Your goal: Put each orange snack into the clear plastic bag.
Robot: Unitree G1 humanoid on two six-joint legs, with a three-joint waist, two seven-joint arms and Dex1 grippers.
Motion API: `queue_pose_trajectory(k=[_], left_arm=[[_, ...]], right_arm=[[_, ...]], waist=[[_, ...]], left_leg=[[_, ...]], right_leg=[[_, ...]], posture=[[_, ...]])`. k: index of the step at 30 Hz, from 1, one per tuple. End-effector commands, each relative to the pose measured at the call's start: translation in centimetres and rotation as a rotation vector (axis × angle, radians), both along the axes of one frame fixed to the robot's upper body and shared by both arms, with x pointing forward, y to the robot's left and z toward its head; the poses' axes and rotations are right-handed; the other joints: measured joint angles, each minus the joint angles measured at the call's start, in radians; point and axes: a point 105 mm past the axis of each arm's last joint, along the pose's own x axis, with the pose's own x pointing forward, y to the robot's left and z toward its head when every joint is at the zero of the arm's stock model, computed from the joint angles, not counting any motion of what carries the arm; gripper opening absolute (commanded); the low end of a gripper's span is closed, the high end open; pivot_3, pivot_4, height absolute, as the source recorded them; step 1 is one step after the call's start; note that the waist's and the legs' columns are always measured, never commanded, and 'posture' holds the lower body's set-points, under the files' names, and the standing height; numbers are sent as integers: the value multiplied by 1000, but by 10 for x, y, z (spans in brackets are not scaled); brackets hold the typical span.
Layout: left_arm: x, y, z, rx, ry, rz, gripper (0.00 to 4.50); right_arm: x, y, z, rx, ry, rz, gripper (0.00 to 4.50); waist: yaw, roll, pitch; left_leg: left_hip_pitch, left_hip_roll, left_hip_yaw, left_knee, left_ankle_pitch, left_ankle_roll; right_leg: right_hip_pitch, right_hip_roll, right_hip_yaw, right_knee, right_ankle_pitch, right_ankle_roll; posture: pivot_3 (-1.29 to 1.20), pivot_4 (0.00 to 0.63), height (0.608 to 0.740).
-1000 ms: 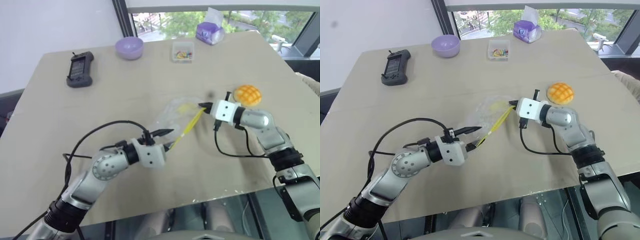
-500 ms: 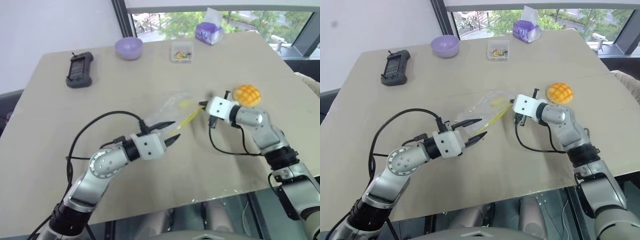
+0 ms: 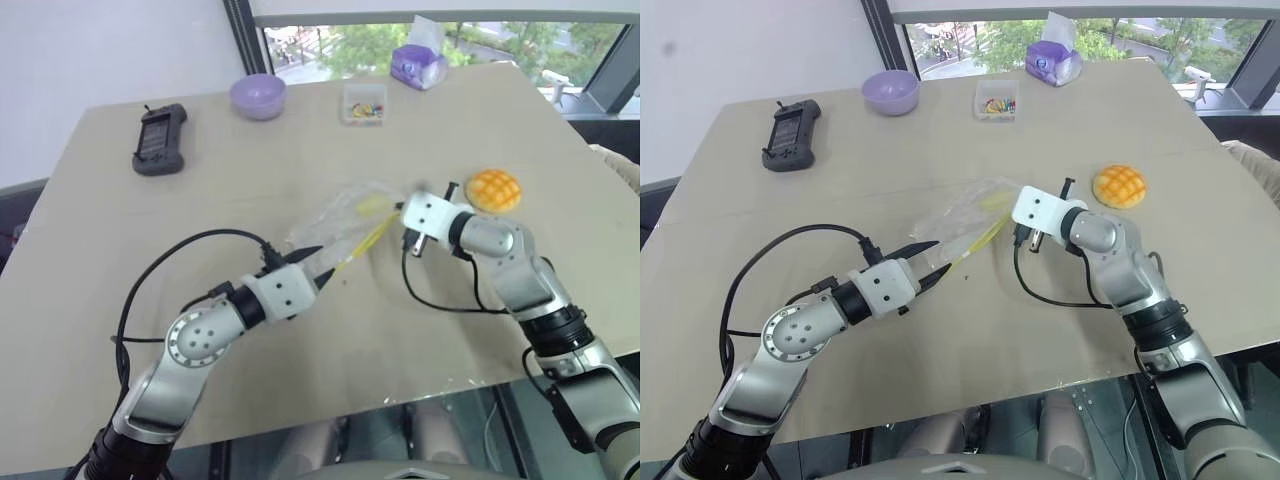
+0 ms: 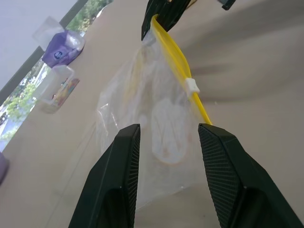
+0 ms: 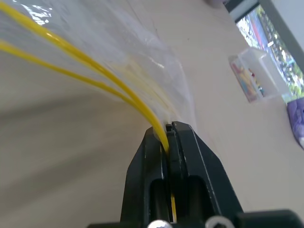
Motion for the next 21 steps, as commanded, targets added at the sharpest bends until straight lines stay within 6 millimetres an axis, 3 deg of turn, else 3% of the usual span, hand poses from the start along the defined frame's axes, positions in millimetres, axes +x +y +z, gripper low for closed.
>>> queue_pose_trajectory(k=[1,12,21], left_arm=[[-1,0,11,-15,-60,15,2043],[-11,0,7,-4,-45,32,2043],[-23,0,6,-39,22,45,2043]], right_arm=[[-9,12,12,20,-28,-11,0],[-9,17,11,35,-18,-91,0],[4,14,21,129,-45,-205,0]], waist=[[0,0,0],[-1,0,0],[-1,0,0]], left_leg=[[0,0,0,0,0,0],[0,0,1,0,0,0],[0,0,1,1,0,0]], right_leg=[[0,0,0,0,0,0],[-1,0,1,2,0,0],[-2,0,1,3,0,0]], posture=[[0,150,736],[0,150,736],[0,150,736]])
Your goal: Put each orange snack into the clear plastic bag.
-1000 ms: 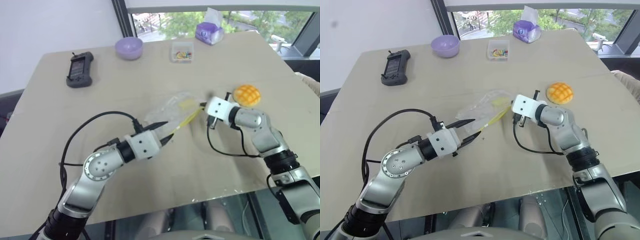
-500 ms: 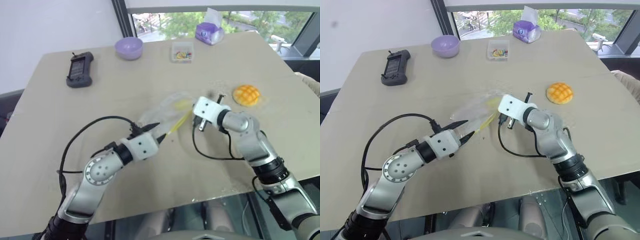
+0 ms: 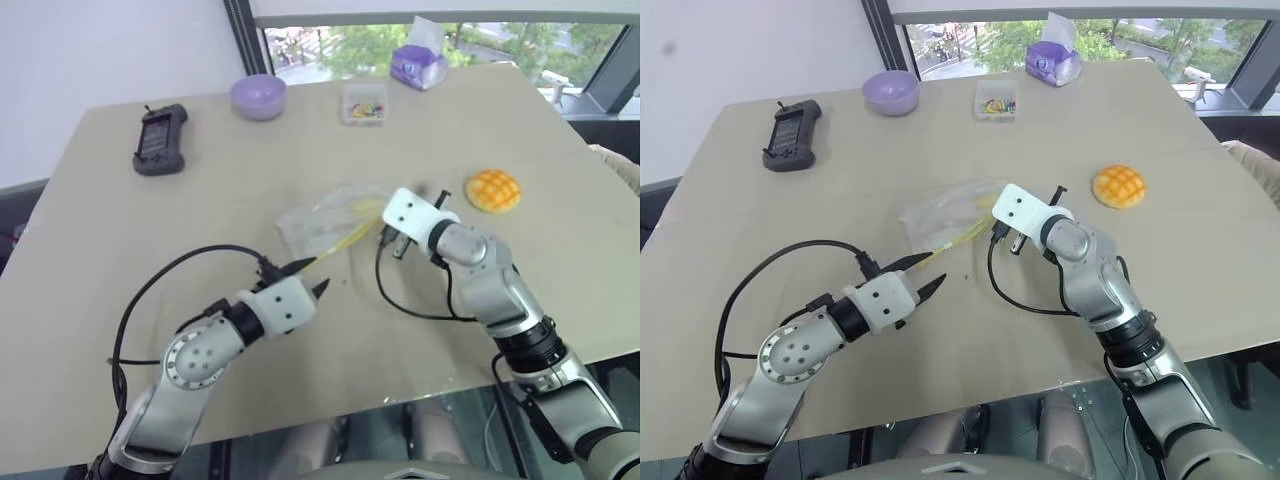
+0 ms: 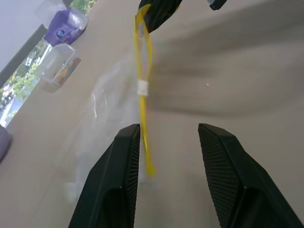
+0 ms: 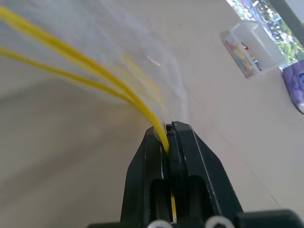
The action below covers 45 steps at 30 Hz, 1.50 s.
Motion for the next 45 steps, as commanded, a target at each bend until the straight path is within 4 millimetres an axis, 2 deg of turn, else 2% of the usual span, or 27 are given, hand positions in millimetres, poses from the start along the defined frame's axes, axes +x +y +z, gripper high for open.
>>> queue_pose_trajectory(k=[1,4,8,15,21,24,32,38,45], left_arm=[[-6,-1,15,-21,-40,-8,2043],[1,6,17,4,-77,37,2043],[8,4,21,8,-121,46,2043],[23,9,41,-82,-208,117,2043],[31,9,19,-15,-157,124,2043],[35,7,14,-14,-149,128,2043],[42,3,19,-39,-175,126,2043],[45,12,18,-34,-184,169,2043],[47,10,16,-50,-181,168,2043]], right_arm=[[6,2,22,55,-69,-39,0],[4,9,21,60,-64,-23,0],[1,14,20,64,-56,-4,0],[-1,13,16,52,-46,-2,0],[-1,14,17,49,-48,-1,0],[-1,15,18,49,-51,0,0],[0,15,20,44,-61,1,0],[-1,16,19,43,-63,5,0],[0,17,20,39,-67,8,0]], waist=[[0,0,0],[0,0,0],[2,0,0],[-1,0,0],[0,0,0],[0,0,0],[-1,0,0],[-1,0,0],[-1,-1,0]], left_leg=[[0,0,0,0,0,0],[0,0,0,0,0,0],[0,0,0,0,0,0],[0,0,0,0,0,0],[0,0,0,0,0,0],[0,0,0,0,0,0],[0,0,0,1,0,0],[0,0,0,1,0,0],[0,0,0,2,0,0]], right_leg=[[0,0,0,0,0,0],[0,0,0,0,0,0],[0,0,0,0,0,0],[0,0,0,0,0,0],[0,0,0,0,0,0],[0,0,0,0,0,0],[0,0,0,1,0,0],[0,0,0,1,0,0],[0,0,0,2,0,0]], posture=[[0,150,736],[0,150,736],[0,150,736],[0,150,736],[0,150,736],[0,150,736],[0,150,736],[0,150,736],[0,150,736]])
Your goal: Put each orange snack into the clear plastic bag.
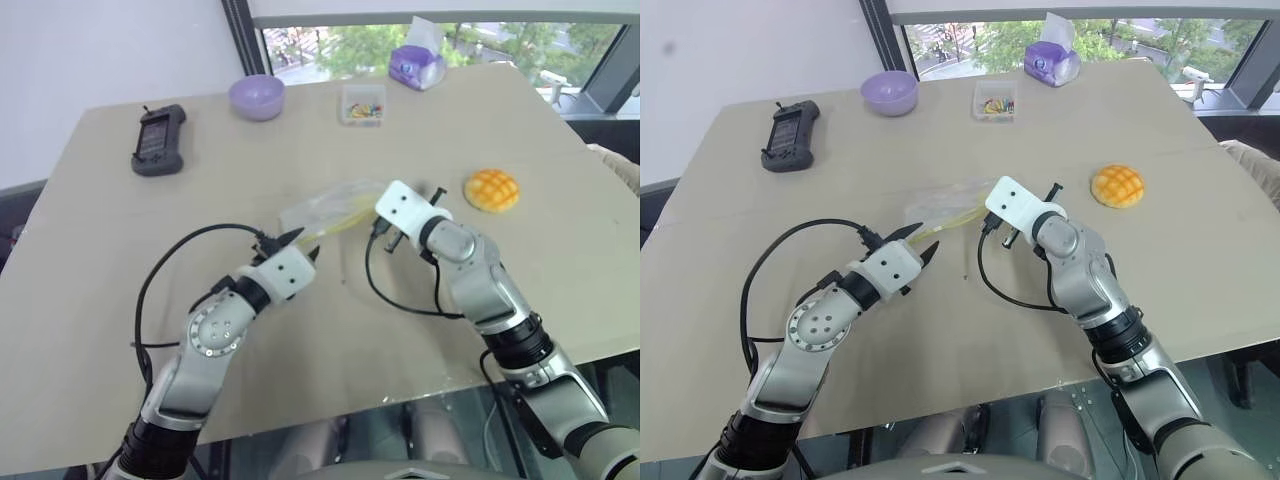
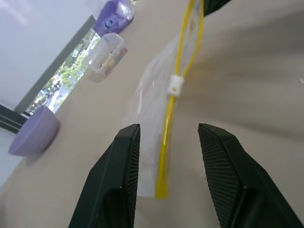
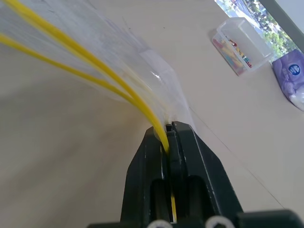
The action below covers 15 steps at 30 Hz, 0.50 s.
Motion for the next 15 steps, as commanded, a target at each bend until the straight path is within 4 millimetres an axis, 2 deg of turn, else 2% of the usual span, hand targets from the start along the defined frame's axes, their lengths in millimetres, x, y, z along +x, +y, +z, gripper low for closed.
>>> queue_pose_trajectory(k=[1,8,11,13,14,15], left_arm=[[0,-1,12,-5,-61,0,2043],[1,-1,13,-10,-70,3,2043],[2,0,15,-10,-77,8,1271],[1,0,15,-13,-76,8,257],[1,0,15,-14,-76,8,54],[1,0,14,-14,-74,9,54]], right_arm=[[-3,7,17,7,-66,31,0],[-2,5,16,4,-67,27,0],[-2,6,16,4,-67,28,0],[-3,6,16,5,-66,30,0],[-3,7,16,5,-66,30,0],[-3,7,16,5,-66,31,0]], waist=[[0,0,0],[0,0,0],[0,0,0],[0,0,0],[0,0,0],[0,0,0]], left_leg=[[0,0,0,0,0,0],[0,0,0,1,0,0],[0,0,0,1,0,0],[0,0,0,1,0,0],[0,0,0,1,0,0],[0,0,0,1,0,0]], right_leg=[[0,0,0,0,0,0],[0,0,0,1,0,0],[0,0,0,1,0,0],[0,0,0,1,0,0],[0,0,0,1,0,0],[0,0,0,1,0,0]], posture=[[0,150,736],[0,150,736],[0,150,736],[0,150,736],[0,150,736],[0,150,736]])
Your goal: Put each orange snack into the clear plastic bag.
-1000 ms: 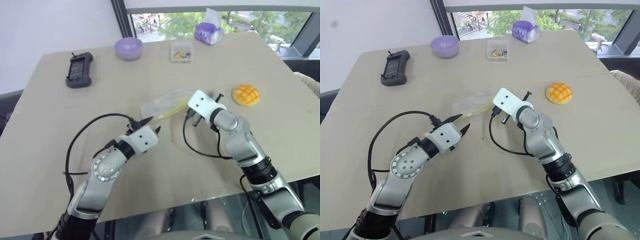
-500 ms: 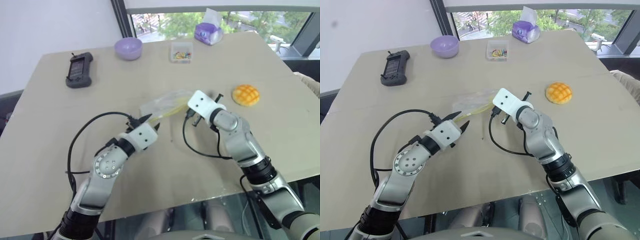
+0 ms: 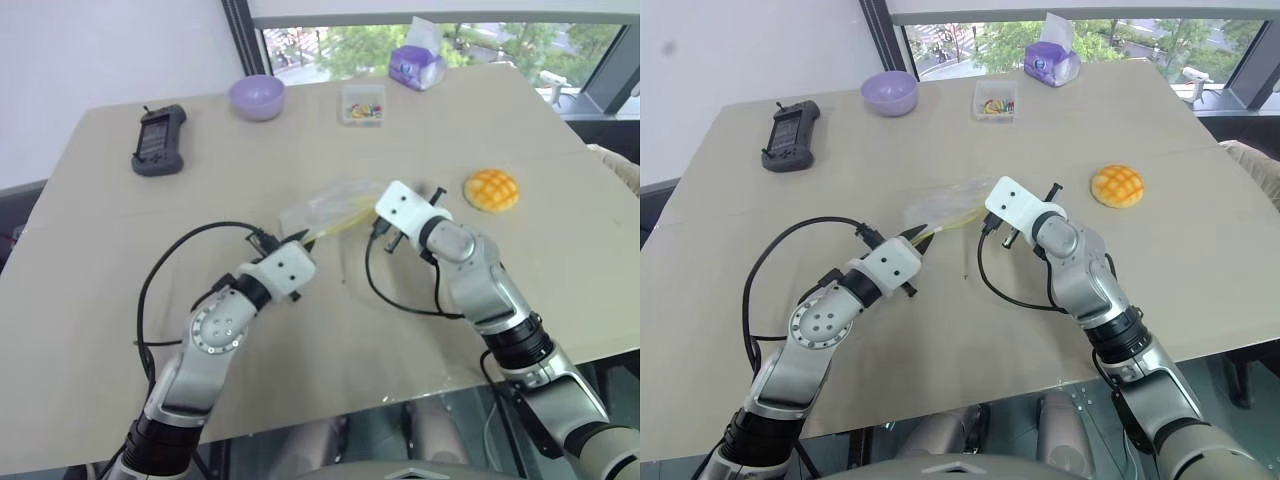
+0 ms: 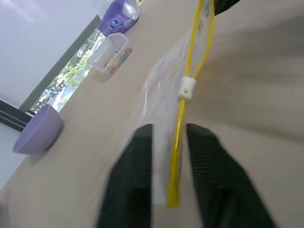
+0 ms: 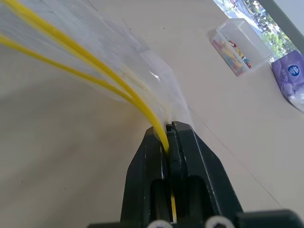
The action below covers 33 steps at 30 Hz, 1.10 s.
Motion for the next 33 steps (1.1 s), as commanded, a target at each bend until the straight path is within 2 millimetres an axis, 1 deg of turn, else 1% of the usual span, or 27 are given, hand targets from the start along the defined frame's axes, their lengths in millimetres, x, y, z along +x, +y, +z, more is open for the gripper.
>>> queue_pose_trajectory(k=[1,6,10,11,12,14,15,17,19,22,23,25,27,31,32,33], left_arm=[[-2,2,8,-2,-41,8,54],[-2,2,7,-2,-36,9,54],[-1,-1,7,-6,-40,2,0],[-1,-1,7,-12,-41,2,0],[-1,-2,7,-16,-41,2,0],[0,-3,8,-19,-42,1,0],[1,-3,9,-24,-45,3,0],[2,-4,10,-30,-47,5,0],[2,-5,11,-33,-48,6,0],[2,-6,10,-37,-47,3,0],[2,-7,10,-39,-46,2,0],[2,-9,9,-42,-46,-2,0],[3,-10,9,-44,-46,-4,0],[3,-12,10,-45,-46,-9,0],[3,-11,10,-44,-46,-9,0],[3,-11,10,-44,-46,-8,0]], right_arm=[[-3,8,15,7,-63,31,0],[-4,9,16,-3,-68,53,0],[-11,12,20,-13,-86,118,1311],[-14,11,17,-35,-69,145,1972],[-16,11,15,-54,-58,165,2355],[-24,7,9,-70,-2,213,3309],[-27,-2,11,-88,11,224,3790],[-34,-17,15,-105,50,244,3790],[-41,-28,23,-96,82,280,3790],[-43,-34,45,91,145,270,3790],[-42,-33,53,164,145,264,3790],[-43,-29,59,232,148,277,3275],[-45,-21,56,255,163,298,3275],[-42,3,50,344,178,287,3275],[-43,6,48,343,184,292,2786],[-43,9,47,342,187,295,2504]], waist=[[0,0,0],[0,0,0],[0,0,0],[0,0,0],[1,0,0],[2,0,0],[2,0,0],[6,0,0],[6,0,0],[1,-1,0],[0,-1,0],[1,-1,0],[5,-1,0],[3,-1,0],[3,-1,0],[3,-1,0]], left_leg=[[0,0,0,0,0,0],[0,0,0,0,0,0],[0,0,0,1,0,0],[0,0,0,1,0,0],[0,0,0,1,0,0],[0,0,0,1,0,0],[-1,0,0,1,0,0],[-2,0,-1,2,0,0],[-4,0,-2,5,0,0],[-5,0,-2,7,-1,-1],[-4,1,-2,7,-1,-1],[-4,2,-2,8,-2,-2],[-4,2,-2,8,-2,-2],[-5,2,-3,9,-2,-2],[-5,2,-2,9,-2,-2],[-5,2,-3,9,-2,-2]], right_leg=[[0,0,0,0,0,0],[0,0,0,0,0,0],[0,0,0,0,0,0],[0,0,0,0,0,0],[0,0,0,0,0,0],[0,0,0,0,0,0],[0,0,0,0,0,0],[0,0,-1,0,0,0],[0,0,-2,0,0,0],[0,0,-2,1,0,0],[0,1,-2,2,0,0],[0,2,-2,2,0,0],[0,3,-2,3,0,-1],[-1,2,-2,2,1,-1],[-1,2,-2,2,1,-1],[-1,2,-2,3,1,-1]], posture=[[0,150,736],[0,150,736],[0,150,736],[0,150,736],[0,150,736],[0,150,736],[0,150,736],[0,150,736],[0,150,736],[0,150,736],[0,150,736],[0,150,736],[0,150,736],[0,150,736],[0,150,736],[0,150,736]])
